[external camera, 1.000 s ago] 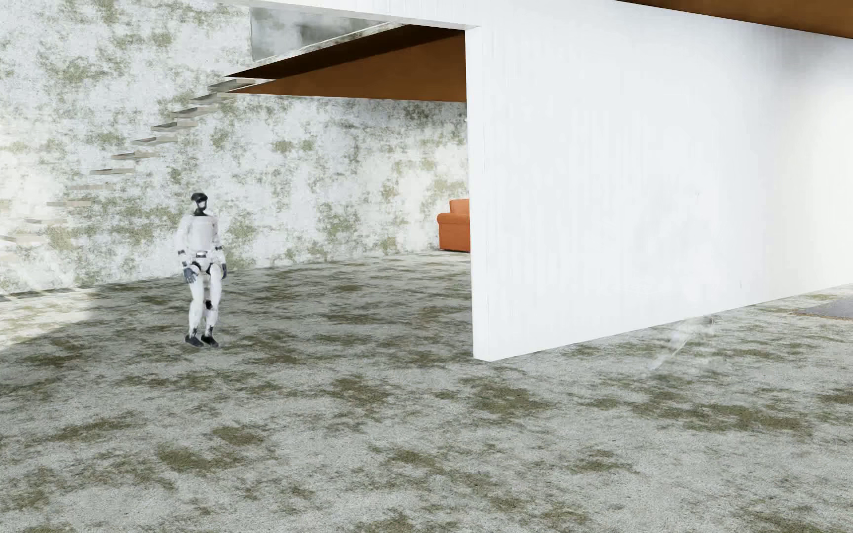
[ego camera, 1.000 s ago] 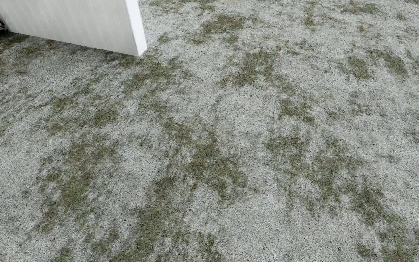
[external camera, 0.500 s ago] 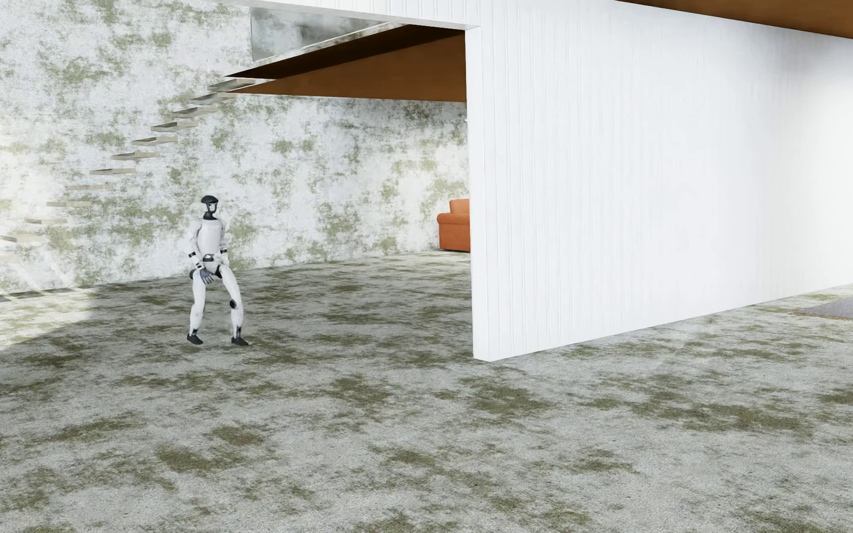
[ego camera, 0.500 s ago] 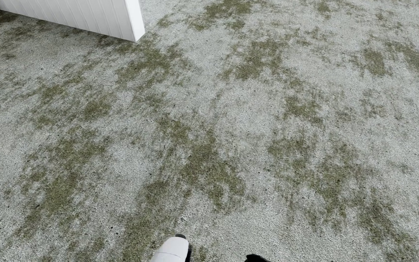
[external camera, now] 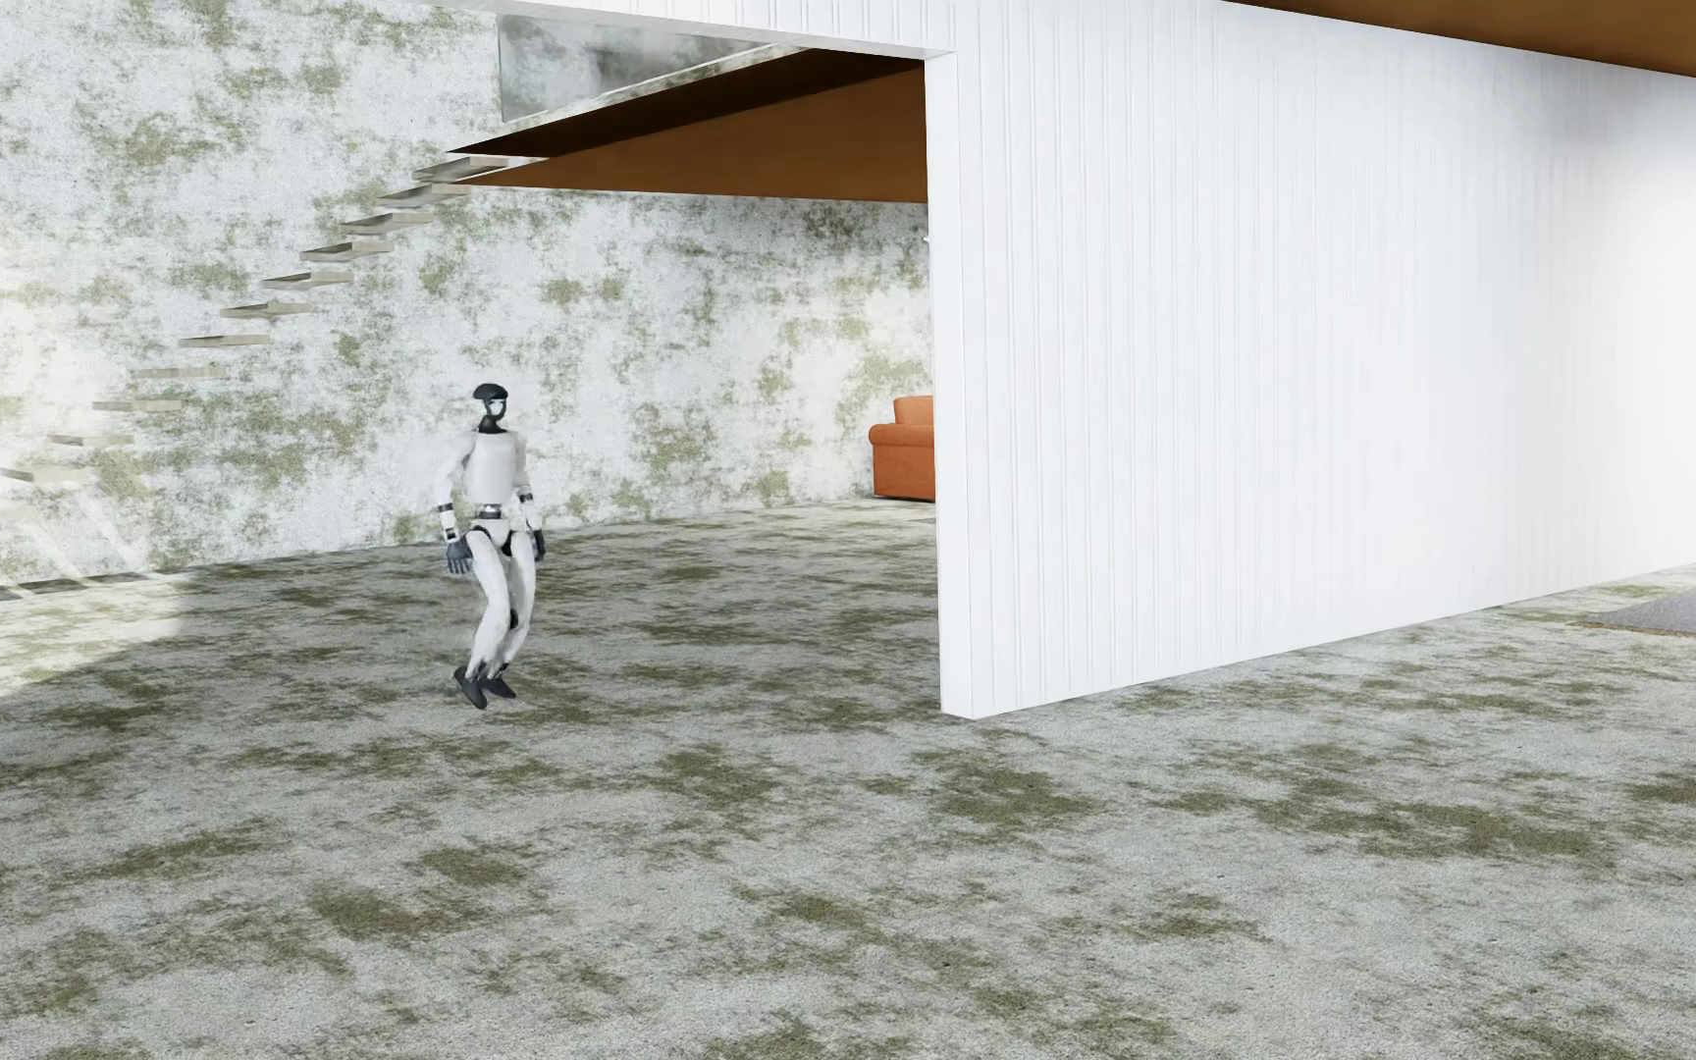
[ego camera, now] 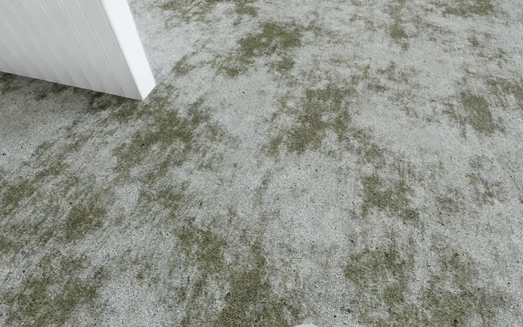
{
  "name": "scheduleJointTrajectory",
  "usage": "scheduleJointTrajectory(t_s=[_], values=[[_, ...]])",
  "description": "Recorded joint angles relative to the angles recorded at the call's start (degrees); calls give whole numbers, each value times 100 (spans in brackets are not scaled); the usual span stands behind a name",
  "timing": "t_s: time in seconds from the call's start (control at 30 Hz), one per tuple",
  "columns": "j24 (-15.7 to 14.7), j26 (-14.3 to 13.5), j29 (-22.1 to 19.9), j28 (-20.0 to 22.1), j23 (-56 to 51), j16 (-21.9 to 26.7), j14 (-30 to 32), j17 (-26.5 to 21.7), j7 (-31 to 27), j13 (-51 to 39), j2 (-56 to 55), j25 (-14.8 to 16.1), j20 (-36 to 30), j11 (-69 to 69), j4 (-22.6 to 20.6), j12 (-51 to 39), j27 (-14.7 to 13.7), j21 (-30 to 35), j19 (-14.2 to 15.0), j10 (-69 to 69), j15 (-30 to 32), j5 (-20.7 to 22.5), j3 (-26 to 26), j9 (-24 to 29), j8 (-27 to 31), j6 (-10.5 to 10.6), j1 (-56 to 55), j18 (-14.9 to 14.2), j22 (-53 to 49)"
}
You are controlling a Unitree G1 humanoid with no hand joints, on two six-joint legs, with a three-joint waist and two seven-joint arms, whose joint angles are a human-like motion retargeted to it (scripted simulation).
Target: Go around the corner
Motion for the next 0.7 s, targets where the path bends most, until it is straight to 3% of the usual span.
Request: scheduleJointTrajectory(t_s=[0.03, 0.07, 0.13, 0.17, 0.23, 0.27, 0.3, 0.33, 0.37, 0.43, 0.53, 0.63, 0.67, 0.7], values=[[0, 0, 0, 0, -53, 53, -82, -36, 0, 99, -233, 0, -103, -1151, 35, -83, 0, -22, 0, -338, 287, -51, -325, -1, 0, 62, 506, 0, -192], [0, 0, 0, 0, -75, 123, -220, -39, 0, 129, -496, 0, -52, -2130, 71, -162, 0, -41, 0, -551, -19, -79, -531, -59, 0, 81, 905, 0, -397], [0, 0, 0, 0, -144, 230, -512, -82, 0, 220, -856, 0, -44, -3080, 151, -367, 0, -33, 0, -678, -2144, -161, -814, -119, 0, 115, 1600, 0, -603], [0, 0, 0, 0, -134, 221, -491, -61, 0, 200, -908, 0, 29, -2846, 143, -514, 0, -134, 0, -614, -2172, -345, -934, -141, 0, 143, 1654, 0, -624], [0, 0, 0, 0, -41, 158, 106, -30, 0, 241, -1342, 0, 232, -2371, 369, -412, 0, -84, 0, -93, -39, -206, -1241, -166, 0, 218, 1888, 0, -440], [0, 0, 0, 0, 109, 34, 995, -12, 0, 256, -1354, 0, 264, -1921, 607, -348, 0, -73, 0, 527, 477, 28, -1122, -232, 0, 416, 1766, 0, -222], [0, 0, 0, 0, 223, 13, 1919, 4, 0, 196, -1136, 0, 204, -1656, 633, -219, 0, 71, 0, 1501, 447, 236, -880, -284, 0, 424, 1448, 0, 5], [0, 0, 0, 0, 257, 40, 2337, 36, 0, 127, -860, 0, 15, -1566, 735, -142, 0, 89, 0, 2686, 288, 498, -676, -339, 0, 426, 801, 0, 119], [0, 0, 0, 0, 331, 13, 1850, 129, 0, 77, -436, 0, 105, -1654, 894, 32, 0, -287, 0, 3745, -93, 707, -461, -364, 0, 486, 154, 0, 65], [0, 0, 0, 0, 212, 21, 567, 68, 0, -164, 902, 0, -78, -2243, 677, 138, 0, -314, 0, 4263, -977, 685, 130, -250, 0, 230, -866, 0, 239], [0, 0, 0, 0, -673, 104, 458, -195, 0, -399, 2640, 0, 1, -3123, 593, 371, 0, -382, 0, 2369, -2304, 365, 1131, -184, 0, -131, -1948, 0, 313], [0, 0, 0, 0, -1194, 78, 1019, -378, 0, -801, 3705, 0, 68, -3436, 771, 509, 0, -763, 0, -359, -3408, 209, 1534, -348, 0, -131, -2589, 0, 371], [0, 0, 0, 0, -1201, 84, 2583, -392, 0, -944, 3960, 0, 30, -3421, 905, 529, 0, -756, 0, -2532, -3469, 167, 1634, -426, 0, -111, -2711, 0, 451], [0, 0, 0, 0, -1219, 82, 1355, -367, 0, -979, 4226, 0, 62, -3332, 963, 571, 0, -908, 0, -659, -3298, -37, 1804, -399, 0, -157, -2836, 0, 505]])
